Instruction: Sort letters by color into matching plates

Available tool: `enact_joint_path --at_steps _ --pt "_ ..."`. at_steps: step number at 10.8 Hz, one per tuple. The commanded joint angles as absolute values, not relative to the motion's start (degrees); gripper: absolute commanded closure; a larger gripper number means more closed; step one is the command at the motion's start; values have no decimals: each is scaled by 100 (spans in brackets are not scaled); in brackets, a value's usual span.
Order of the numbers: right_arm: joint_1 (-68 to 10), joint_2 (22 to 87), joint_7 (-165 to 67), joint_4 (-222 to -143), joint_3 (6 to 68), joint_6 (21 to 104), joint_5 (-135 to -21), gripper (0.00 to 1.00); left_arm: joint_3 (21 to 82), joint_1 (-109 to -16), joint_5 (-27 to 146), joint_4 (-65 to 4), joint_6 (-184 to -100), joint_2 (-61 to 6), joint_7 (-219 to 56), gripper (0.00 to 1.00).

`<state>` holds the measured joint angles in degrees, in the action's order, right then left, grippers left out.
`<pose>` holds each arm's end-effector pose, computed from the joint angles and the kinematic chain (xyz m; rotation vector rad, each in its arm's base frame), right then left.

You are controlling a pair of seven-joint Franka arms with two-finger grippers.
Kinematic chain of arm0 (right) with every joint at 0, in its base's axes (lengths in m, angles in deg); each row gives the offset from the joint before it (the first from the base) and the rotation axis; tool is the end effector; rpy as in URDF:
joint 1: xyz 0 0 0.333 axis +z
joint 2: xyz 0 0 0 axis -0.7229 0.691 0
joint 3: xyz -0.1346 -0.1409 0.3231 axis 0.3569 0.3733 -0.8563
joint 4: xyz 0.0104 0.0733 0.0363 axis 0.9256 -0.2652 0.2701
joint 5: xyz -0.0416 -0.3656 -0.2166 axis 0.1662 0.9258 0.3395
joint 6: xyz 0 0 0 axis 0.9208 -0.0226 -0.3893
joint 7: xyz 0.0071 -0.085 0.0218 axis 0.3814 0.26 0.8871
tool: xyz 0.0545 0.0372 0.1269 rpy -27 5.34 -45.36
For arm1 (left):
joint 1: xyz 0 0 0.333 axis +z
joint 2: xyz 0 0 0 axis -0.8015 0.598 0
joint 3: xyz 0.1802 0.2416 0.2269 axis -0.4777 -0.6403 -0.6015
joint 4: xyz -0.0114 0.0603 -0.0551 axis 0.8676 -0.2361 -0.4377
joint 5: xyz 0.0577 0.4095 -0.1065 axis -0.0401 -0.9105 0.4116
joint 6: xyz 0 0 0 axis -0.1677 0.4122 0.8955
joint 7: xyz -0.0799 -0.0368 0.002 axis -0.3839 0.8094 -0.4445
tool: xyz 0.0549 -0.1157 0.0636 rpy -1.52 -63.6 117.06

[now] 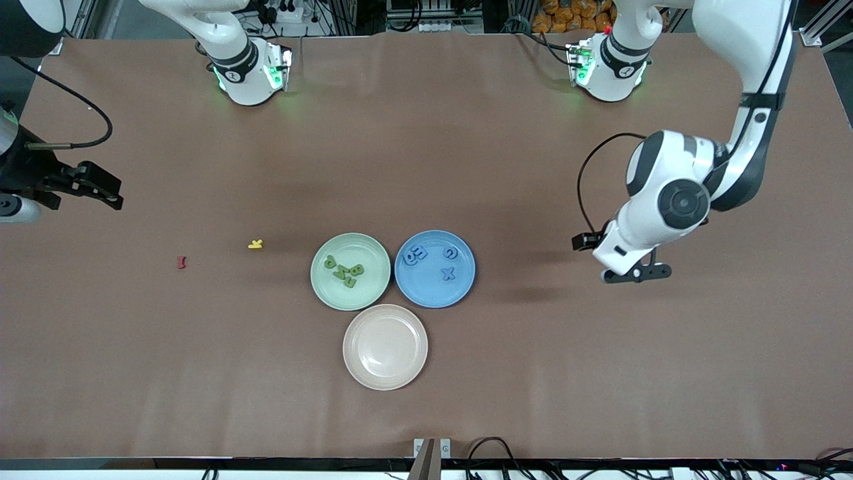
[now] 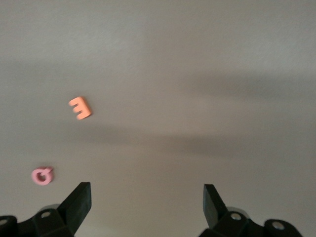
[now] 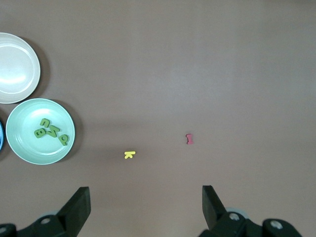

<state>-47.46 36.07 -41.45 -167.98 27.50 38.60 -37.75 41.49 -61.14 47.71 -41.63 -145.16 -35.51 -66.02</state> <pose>0.6253 0.0210 0.6481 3.0899 0.0049 0.0537 0.6150 -0.1698 0.3200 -3.0874 -0.1142 0.2117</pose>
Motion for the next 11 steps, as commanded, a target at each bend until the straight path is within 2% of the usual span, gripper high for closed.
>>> enact_joint_path --at_steps 1,3,5,11 --pt "-4910 3637 -4177 -16738 2626 3883 -3815 0 4272 -5610 4910 -5616 -14882 -4930 -7372 0" --pt "-4910 3637 -4159 -16755 2635 3918 -3815 0 4411 -5303 4910 -5864 -14716 -5266 -7453 0" --pt "-4910 3663 -4159 -16747 2635 3988 -3815 0 4605 -4933 4902 -5638 -14514 -5337 -7480 0" --pt "-4902 3663 -4150 -16764 2644 4024 -3806 0 4316 -5081 5042 -3450 -13407 -5240 -7084 0"
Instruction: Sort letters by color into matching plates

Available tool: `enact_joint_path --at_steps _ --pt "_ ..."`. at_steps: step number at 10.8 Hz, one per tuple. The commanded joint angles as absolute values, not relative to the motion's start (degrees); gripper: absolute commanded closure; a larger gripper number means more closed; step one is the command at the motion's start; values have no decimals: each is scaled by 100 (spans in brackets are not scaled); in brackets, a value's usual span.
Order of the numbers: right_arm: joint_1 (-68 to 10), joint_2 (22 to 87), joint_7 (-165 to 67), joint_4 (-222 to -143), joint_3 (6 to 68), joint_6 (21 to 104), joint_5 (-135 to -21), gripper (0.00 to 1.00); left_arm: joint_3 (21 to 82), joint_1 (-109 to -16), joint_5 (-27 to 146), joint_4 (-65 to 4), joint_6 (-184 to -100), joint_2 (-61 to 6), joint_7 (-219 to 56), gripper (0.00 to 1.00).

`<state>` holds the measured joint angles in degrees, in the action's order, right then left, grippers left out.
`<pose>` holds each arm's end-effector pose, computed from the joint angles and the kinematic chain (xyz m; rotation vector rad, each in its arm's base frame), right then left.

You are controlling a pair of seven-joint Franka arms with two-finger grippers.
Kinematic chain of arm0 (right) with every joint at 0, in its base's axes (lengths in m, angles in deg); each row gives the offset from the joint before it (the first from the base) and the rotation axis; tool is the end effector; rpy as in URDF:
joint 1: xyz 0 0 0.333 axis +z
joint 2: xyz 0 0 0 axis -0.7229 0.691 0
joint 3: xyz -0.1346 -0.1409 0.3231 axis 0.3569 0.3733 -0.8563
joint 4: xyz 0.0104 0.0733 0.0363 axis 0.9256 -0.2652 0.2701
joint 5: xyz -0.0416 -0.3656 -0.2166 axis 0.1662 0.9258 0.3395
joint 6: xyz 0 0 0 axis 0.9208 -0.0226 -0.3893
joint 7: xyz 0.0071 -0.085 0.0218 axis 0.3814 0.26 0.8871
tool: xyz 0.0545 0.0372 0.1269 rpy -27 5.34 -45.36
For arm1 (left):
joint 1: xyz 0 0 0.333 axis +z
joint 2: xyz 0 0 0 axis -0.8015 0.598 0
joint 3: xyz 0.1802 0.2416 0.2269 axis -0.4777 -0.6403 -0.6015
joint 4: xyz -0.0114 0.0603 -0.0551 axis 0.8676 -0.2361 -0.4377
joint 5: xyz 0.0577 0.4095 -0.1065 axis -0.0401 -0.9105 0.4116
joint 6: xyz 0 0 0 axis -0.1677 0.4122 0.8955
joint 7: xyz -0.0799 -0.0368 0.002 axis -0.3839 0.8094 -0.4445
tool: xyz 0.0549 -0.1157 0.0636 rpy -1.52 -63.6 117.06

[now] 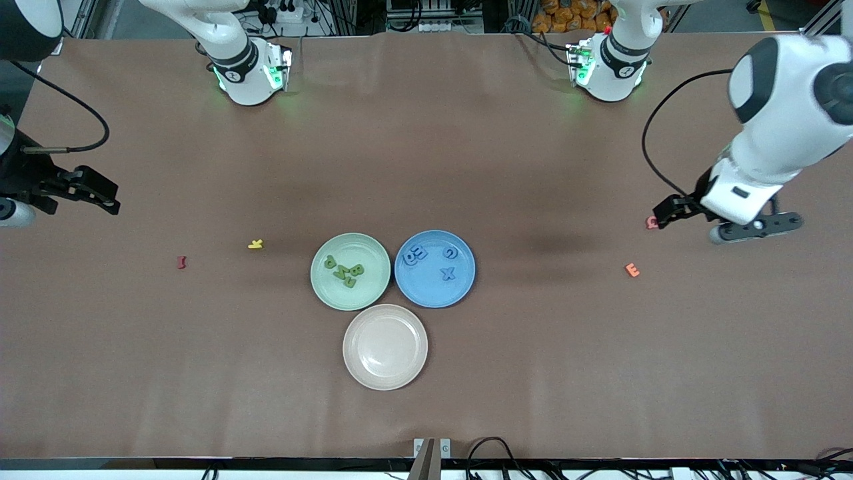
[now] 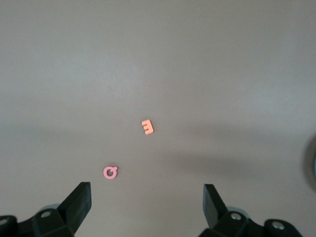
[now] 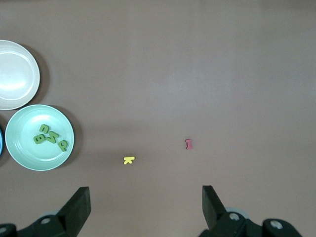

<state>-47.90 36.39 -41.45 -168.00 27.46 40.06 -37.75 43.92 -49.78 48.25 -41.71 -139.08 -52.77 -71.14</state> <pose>0.6307 0.0168 0.6468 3.0904 -0.0046 0.0836 0.5950 -0.0710 0.4967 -3.1053 -0.2327 -0.0822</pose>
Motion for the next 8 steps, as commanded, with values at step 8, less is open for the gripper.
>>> enact_joint_path --at_steps 8 --pt "-4902 3681 -4133 -16773 2644 4068 -3806 0 4246 -5108 5464 -1971 -11736 -5293 -7899 0"
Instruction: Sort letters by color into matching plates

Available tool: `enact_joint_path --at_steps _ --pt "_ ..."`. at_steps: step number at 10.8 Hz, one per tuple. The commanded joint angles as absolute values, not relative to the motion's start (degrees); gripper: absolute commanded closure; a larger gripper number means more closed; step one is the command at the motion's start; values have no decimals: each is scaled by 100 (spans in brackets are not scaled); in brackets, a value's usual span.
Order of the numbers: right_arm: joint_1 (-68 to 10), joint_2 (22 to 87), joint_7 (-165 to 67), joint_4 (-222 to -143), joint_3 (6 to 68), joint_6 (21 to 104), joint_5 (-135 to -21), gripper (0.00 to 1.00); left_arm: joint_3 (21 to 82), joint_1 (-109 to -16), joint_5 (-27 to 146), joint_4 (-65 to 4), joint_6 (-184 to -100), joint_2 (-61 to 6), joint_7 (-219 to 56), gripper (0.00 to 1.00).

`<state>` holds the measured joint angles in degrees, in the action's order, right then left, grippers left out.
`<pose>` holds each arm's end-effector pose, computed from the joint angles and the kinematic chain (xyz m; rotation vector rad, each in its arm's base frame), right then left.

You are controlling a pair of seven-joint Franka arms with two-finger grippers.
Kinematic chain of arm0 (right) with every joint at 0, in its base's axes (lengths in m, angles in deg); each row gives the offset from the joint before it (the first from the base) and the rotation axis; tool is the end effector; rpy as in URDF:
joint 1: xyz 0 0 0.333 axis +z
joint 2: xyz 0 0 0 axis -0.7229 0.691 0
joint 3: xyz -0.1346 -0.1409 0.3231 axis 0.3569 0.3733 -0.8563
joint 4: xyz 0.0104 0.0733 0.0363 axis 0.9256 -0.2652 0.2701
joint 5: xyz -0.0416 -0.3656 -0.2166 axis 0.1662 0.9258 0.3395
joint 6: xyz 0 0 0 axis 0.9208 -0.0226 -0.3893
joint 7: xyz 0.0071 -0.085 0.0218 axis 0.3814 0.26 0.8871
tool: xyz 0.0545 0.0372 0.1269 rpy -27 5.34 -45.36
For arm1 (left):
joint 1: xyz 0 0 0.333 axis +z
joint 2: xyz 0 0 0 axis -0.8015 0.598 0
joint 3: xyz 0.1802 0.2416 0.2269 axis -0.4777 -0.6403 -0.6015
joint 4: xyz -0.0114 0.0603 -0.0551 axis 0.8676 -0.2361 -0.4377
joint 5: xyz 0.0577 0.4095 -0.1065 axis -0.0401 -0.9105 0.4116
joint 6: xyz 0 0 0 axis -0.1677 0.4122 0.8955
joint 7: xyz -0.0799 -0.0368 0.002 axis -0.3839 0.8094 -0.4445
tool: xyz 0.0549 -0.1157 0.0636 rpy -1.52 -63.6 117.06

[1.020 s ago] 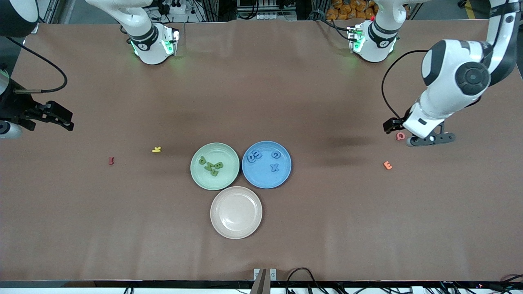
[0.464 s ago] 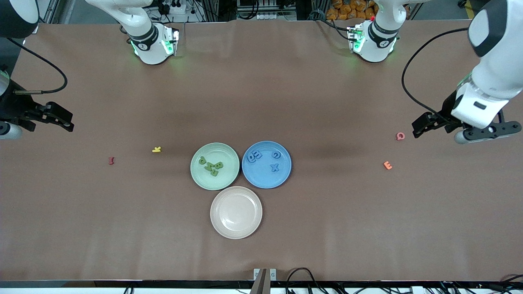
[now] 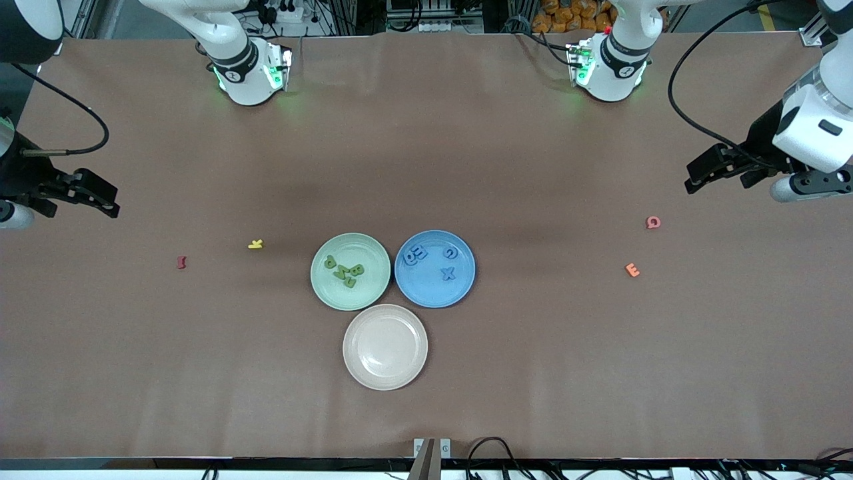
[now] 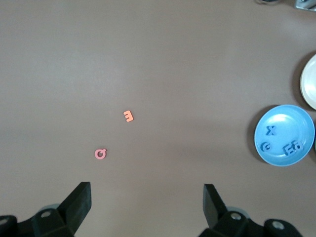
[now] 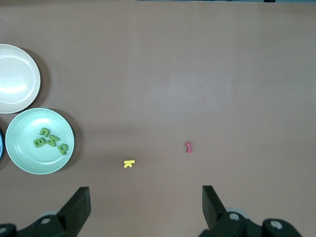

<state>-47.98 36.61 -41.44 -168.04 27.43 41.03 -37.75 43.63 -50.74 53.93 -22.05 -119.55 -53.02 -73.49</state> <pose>0.6342 0.0164 0.6456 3.0907 -0.0054 0.1028 0.5920 -0.0897 0.6454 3.0685 0.1772 0.0622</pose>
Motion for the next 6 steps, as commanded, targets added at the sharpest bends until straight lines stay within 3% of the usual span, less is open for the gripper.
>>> enact_joint_path --at_steps 1,6 --pt "-4910 3672 -4141 -16764 2652 4067 -3815 0 4167 -5116 5447 -1867 -11640 -5320 -7919 0" --pt "-4902 3672 -4133 -16773 2670 4059 -3815 0 4105 -5108 4990 -1725 -11639 -5337 -8357 0"
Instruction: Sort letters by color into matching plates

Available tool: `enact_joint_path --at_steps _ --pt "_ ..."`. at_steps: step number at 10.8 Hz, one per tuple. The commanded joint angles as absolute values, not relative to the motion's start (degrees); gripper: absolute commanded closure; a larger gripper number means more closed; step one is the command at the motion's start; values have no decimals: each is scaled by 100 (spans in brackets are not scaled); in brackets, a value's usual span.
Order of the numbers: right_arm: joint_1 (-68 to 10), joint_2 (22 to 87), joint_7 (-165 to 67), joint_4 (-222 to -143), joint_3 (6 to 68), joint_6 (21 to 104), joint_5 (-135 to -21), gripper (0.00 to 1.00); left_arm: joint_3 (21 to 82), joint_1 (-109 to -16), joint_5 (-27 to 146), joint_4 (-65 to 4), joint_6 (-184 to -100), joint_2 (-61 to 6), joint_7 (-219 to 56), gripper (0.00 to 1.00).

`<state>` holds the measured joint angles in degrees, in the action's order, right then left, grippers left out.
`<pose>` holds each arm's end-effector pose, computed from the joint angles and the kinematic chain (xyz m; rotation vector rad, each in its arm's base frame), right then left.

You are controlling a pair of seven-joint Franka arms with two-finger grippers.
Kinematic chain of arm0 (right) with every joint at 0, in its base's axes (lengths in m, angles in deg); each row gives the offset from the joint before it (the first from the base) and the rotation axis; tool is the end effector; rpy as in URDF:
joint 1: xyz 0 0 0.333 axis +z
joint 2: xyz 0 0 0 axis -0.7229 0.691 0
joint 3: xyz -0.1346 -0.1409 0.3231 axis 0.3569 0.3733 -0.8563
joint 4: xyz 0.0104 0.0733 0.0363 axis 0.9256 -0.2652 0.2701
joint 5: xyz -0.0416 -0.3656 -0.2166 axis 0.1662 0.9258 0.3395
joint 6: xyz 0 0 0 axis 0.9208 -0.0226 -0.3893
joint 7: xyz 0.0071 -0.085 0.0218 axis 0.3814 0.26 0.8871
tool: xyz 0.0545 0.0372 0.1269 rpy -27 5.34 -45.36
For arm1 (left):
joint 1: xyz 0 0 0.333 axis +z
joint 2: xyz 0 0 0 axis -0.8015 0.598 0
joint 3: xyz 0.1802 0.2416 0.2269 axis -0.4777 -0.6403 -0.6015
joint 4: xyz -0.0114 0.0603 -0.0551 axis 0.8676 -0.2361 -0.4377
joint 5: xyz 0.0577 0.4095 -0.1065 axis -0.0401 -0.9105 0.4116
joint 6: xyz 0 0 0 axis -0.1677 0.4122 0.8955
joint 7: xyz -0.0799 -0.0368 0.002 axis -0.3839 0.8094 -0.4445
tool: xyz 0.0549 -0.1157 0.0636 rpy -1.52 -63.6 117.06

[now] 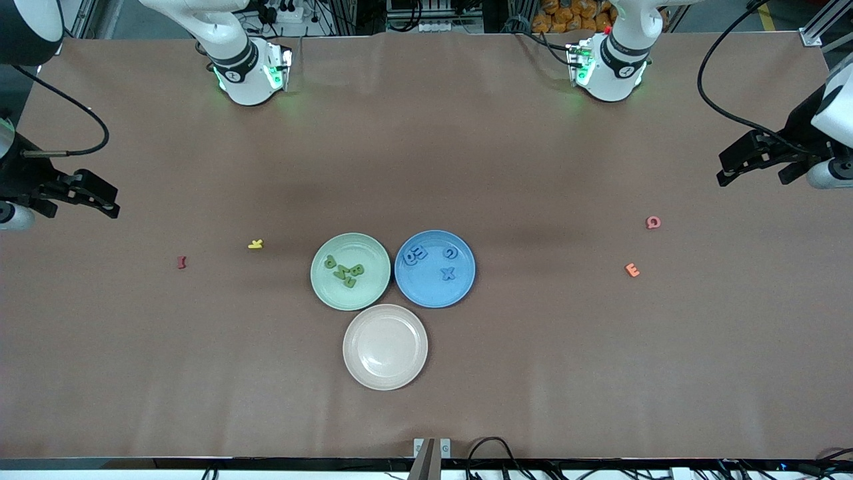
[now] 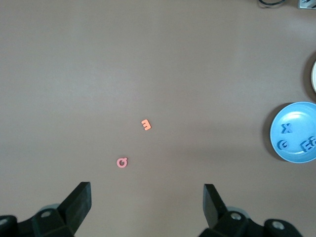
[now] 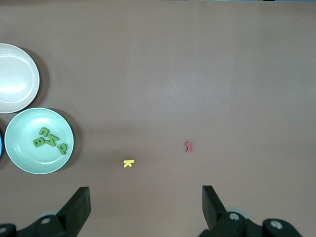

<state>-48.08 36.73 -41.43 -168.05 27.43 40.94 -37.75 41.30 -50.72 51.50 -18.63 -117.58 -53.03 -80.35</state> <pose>0.6346 0.0152 0.6441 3.0908 -0.0083 0.0968 0.5940 -0.0595 0.6728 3.1143 0.0527 0.1182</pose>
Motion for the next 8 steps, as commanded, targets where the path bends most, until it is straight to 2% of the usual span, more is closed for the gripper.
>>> enact_joint_path --at_steps 1,8 --pt "-4902 3681 -4133 -16773 2670 4059 -3815 0 4105 -5108 4981 -1725 -11639 -5337 -8498 0" --pt "-4954 3681 -4133 -16773 2670 4041 -3973 0 4113 -5108 5033 -1725 -11639 -5337 -8491 0"
